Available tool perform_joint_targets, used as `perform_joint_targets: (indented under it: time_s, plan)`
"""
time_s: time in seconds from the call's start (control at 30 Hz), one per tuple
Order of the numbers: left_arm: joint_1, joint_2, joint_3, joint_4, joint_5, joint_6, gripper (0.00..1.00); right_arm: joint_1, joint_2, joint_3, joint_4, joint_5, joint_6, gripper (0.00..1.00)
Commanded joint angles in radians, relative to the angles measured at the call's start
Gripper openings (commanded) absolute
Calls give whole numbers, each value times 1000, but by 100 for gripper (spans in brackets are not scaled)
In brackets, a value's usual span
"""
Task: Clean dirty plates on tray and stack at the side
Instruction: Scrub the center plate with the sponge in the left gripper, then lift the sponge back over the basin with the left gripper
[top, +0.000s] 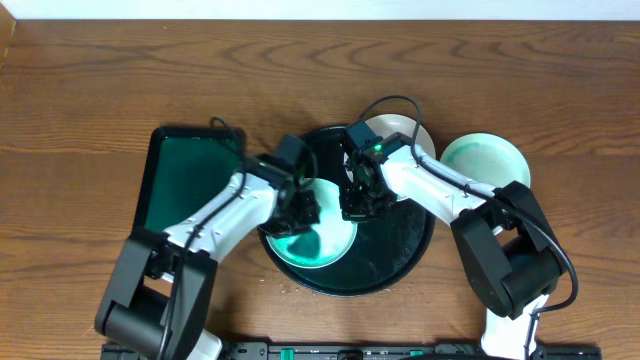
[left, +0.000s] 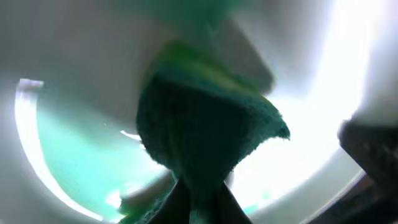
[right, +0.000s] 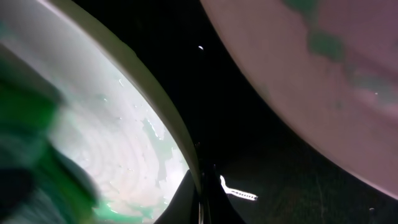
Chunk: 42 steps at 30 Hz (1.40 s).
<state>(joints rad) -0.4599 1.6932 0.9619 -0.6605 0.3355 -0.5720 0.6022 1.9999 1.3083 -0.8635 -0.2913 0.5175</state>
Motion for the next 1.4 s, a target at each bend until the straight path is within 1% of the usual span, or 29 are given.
perform_joint_targets:
  time_s: [0.0,0.1,0.23,0.3,0.33,0.43,0.6,0.77,0.93,1.07,1.1,1.17,1.23,1.37]
  plan:
    - [-26,19,-22,29,58,-5,7,-6,19,10,-2,17,-11,1]
    - [-5,18,-22,72,-85,-48,7,-6,19,10,-5,17,-11,1]
    - [68,18,-17,103,-149,-61,7,-6,19,10,-5,16,-18,1]
    - [113,18,-8,101,-210,-59,7,-6,19,10,-4,13,-18,1]
    - [161,18,18,83,-243,-50,7,-6,19,10,-1,10,-18,1]
    - [196,16,85,22,-249,-18,7,-6,19,10,-2,10,-18,1]
    - [213,16,274,-157,-323,31,7,-6,19,10,-3,10,-18,1]
    - [221,16,465,-316,-325,72,7,-6,18,10,-5,1,-32,1]
    - [272,5,557,-383,-325,93,7,-6,16,28,-1,-37,-111,1]
    - [340,-1,561,-387,-325,109,7,-6,0,61,5,-38,-162,1]
    - [369,0,560,-390,-325,132,7,-6,-14,79,7,-36,-191,1]
    - [395,0,560,-399,-325,157,7,-5,-40,99,7,-9,-217,1]
    - [414,0,560,-409,-326,189,7,2,-77,109,7,64,-224,1]
    - [438,0,560,-415,-325,194,8,38,-164,112,4,310,-224,1]
